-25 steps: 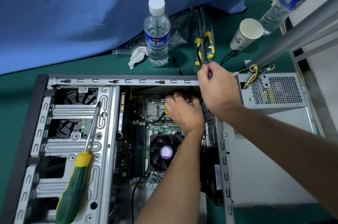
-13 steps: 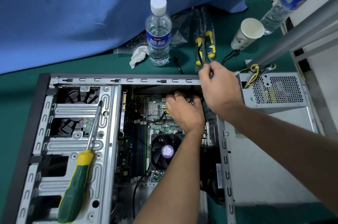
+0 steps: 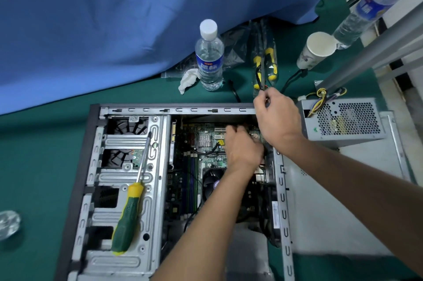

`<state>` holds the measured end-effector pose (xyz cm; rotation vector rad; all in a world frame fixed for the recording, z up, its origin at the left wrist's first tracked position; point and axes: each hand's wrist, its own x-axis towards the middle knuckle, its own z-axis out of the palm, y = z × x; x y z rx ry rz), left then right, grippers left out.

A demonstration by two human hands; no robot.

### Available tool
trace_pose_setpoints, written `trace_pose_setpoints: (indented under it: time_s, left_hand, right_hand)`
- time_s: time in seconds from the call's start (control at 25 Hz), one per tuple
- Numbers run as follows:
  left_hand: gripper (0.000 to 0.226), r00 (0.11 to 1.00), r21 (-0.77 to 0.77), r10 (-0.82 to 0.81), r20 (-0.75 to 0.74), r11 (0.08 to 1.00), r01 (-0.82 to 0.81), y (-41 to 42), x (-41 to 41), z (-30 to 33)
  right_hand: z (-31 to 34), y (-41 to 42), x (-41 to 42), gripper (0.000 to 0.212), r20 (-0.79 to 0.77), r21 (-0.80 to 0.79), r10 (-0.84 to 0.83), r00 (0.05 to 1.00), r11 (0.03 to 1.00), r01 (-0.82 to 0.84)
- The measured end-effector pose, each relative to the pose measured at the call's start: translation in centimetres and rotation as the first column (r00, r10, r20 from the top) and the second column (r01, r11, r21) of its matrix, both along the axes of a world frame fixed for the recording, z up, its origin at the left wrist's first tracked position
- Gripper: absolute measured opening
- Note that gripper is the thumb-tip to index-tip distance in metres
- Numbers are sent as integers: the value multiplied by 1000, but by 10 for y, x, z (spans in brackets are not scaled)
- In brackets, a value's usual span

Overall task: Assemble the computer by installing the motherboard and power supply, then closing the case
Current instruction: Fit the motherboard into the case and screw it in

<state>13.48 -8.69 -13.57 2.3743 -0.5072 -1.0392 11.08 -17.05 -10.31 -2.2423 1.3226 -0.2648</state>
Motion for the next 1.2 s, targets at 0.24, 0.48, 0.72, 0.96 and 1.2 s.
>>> trace_pose_setpoints:
  time_s: [0.24, 0.48, 0.72, 0.96, 1.2]
  left_hand:
    - [22, 974, -241, -119, 193, 956, 165, 87, 63, 90]
    - [32, 732, 179, -309, 607, 951, 253, 140, 200, 71]
    - [53, 599, 353, -543, 589, 839, 414, 140, 217, 52]
    - [59, 562, 332, -548, 620, 832, 445, 139, 220, 50]
    - [54, 551, 305, -507, 663, 855, 421, 140, 220, 46]
  right_hand:
    - [3, 2, 2, 36, -9, -10, 21, 1000, 1000, -21]
    - [18, 4, 5, 34, -179, -123, 28, 983, 991, -51]
    - [35, 119, -8, 4, 17, 60, 113, 993, 992, -114]
    - [-21, 86, 27, 27, -144, 485, -574, 807, 669, 562]
    - [-56, 74, 46, 19, -149, 277, -631, 761, 712, 645]
